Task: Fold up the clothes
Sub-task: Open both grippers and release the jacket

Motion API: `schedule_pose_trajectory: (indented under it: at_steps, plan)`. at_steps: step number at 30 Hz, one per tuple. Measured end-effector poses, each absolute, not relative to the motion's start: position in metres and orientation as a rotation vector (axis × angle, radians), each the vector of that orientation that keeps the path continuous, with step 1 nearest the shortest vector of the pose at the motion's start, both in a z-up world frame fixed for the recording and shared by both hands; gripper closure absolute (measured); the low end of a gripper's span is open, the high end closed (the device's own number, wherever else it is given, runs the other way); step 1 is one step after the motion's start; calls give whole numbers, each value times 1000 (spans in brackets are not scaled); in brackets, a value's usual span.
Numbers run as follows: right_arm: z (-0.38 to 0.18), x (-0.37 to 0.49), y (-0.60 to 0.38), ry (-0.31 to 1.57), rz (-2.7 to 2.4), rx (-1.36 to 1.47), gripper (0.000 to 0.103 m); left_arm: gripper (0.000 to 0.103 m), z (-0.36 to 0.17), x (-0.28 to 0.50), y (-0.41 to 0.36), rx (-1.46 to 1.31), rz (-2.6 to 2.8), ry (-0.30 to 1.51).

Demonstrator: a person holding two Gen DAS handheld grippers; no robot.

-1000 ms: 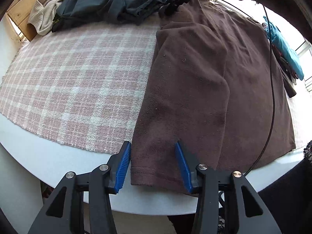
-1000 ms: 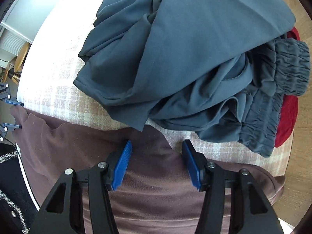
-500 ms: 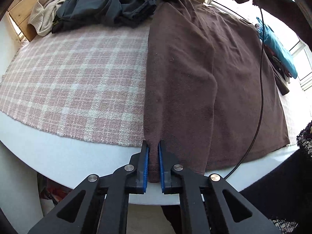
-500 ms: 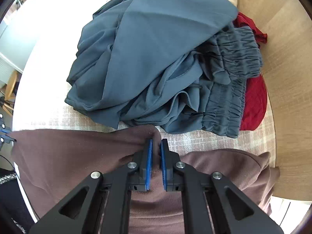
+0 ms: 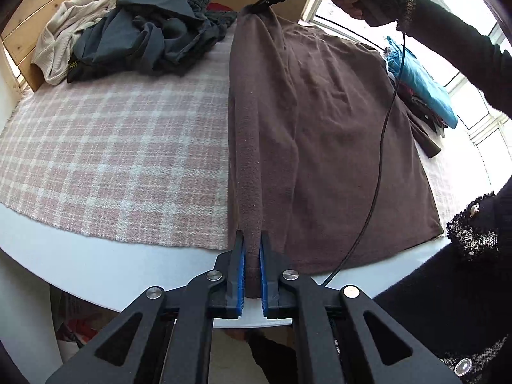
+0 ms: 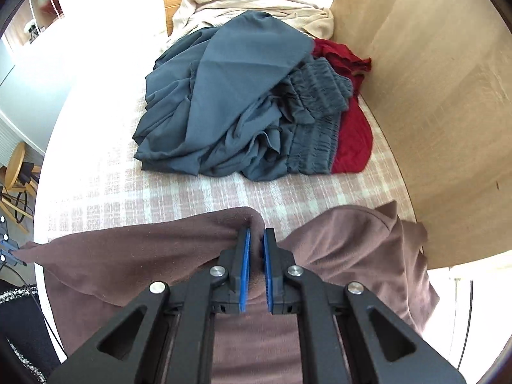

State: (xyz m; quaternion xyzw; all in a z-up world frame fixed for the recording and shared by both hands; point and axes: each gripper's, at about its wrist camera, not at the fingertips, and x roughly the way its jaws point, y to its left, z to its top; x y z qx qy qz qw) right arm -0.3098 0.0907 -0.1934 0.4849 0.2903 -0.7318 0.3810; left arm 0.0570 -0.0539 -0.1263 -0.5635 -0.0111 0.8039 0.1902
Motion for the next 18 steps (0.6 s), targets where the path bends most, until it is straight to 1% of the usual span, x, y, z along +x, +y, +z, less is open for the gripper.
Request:
schedule_pose_trajectory:
  at_steps: [1,2,5,7,10,12,13,14,15,16,17,18]
  plan:
    - [-193,-305,100,728,-1882,1259,95,97,-125,59,-45,-1569,2242,-8]
    - [-181,-302,107,728,-1893,1279,95,97,-123,61,-35,-1555,2222,16]
    - [-186,-293,134,758,-1919,1312,95,97,-132,59,-9,-1536,2148,58]
    - [-195,-286,144,773,-1928,1323,95,97,-145,56,7,-1539,2098,85]
    - [-217,-280,157,856,-1903,1369,93,94,-164,53,26,-1562,2029,136]
    - [-217,-278,171,857,-1912,1393,86,90,-170,51,32,-1575,1989,106]
    - [-214,-277,178,851,-1922,1400,79,87,-172,50,34,-1579,1971,92]
    - [-208,-276,185,854,-1937,1394,74,86,-169,52,35,-1578,1960,77]
    - [-201,-275,192,867,-1953,1383,66,86,-164,55,35,-1576,1945,59]
    - [-195,-274,198,882,-1969,1375,64,86,-157,59,33,-1562,1935,41]
    - [-186,-273,205,873,-1986,1370,64,83,-149,63,30,-1548,1932,27]
    - [-177,-274,209,818,-2012,1364,64,81,-140,67,22,-1536,1951,24]
